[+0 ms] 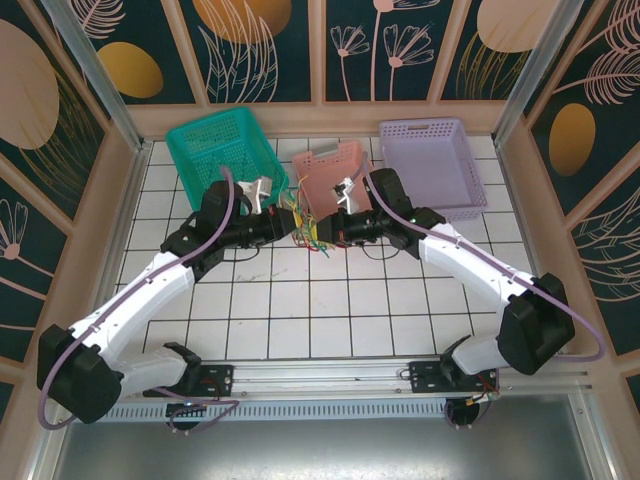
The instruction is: Untangle the cables
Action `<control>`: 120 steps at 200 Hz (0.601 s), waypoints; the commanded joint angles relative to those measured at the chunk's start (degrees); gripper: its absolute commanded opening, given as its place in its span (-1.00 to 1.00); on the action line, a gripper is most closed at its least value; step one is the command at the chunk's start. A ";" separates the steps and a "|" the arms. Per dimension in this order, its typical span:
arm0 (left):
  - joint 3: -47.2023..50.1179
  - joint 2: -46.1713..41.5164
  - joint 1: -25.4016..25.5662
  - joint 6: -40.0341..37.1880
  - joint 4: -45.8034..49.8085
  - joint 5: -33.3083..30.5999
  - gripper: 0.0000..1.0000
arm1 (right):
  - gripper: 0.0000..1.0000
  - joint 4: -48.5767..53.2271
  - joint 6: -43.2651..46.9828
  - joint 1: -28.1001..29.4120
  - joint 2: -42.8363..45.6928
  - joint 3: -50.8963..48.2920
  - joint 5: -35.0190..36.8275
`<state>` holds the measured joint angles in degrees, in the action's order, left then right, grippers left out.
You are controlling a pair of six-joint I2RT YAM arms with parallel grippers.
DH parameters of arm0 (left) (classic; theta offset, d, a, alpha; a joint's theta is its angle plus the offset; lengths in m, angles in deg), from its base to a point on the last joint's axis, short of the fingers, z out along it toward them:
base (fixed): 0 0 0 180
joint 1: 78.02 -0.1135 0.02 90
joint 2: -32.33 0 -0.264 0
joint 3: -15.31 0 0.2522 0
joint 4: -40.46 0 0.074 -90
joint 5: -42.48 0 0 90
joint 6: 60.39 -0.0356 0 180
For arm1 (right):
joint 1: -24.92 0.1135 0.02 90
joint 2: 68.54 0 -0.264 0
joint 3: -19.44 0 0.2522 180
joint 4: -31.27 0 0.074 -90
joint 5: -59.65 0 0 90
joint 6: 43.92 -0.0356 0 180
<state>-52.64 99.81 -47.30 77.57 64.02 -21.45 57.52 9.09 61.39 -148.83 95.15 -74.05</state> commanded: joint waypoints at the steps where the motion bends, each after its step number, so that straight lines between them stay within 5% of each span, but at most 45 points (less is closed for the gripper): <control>1: 1.16 -1.70 -1.37 -1.44 6.84 -9.71 -1.00 | -1.00 0.96 -0.19 -2.36 3.45 -0.64 1.41; 14: 1.48 -2.65 -1.37 -1.64 8.04 -12.25 -0.71 | -1.00 0.99 -0.80 -3.44 4.23 -1.60 1.73; 24: 1.71 -2.95 -1.40 -2.14 8.70 -12.77 -0.68 | -1.00 0.11 -1.48 -4.15 4.76 -2.52 0.59; 45: 2.12 -2.62 -1.39 -2.79 10.13 -12.96 -0.97 | -1.00 0.21 -1.12 -4.14 4.72 -3.14 -1.96; 91: 3.93 -3.49 -1.36 -1.52 10.15 -14.87 -1.00 | -1.00 3.93 1.22 -2.86 5.27 -3.71 1.21; 106: 4.18 -4.22 -1.41 -0.18 10.52 -16.36 -0.56 | -1.00 6.26 2.95 -2.35 5.50 -2.87 4.32; 120: 3.82 -5.02 -1.37 1.13 10.43 -17.02 -0.43 | -1.00 7.94 4.54 -1.49 5.28 -2.02 6.56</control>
<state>-50.00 97.06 -46.38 77.09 67.78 -27.59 58.74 9.79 60.45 -146.54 91.96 -73.20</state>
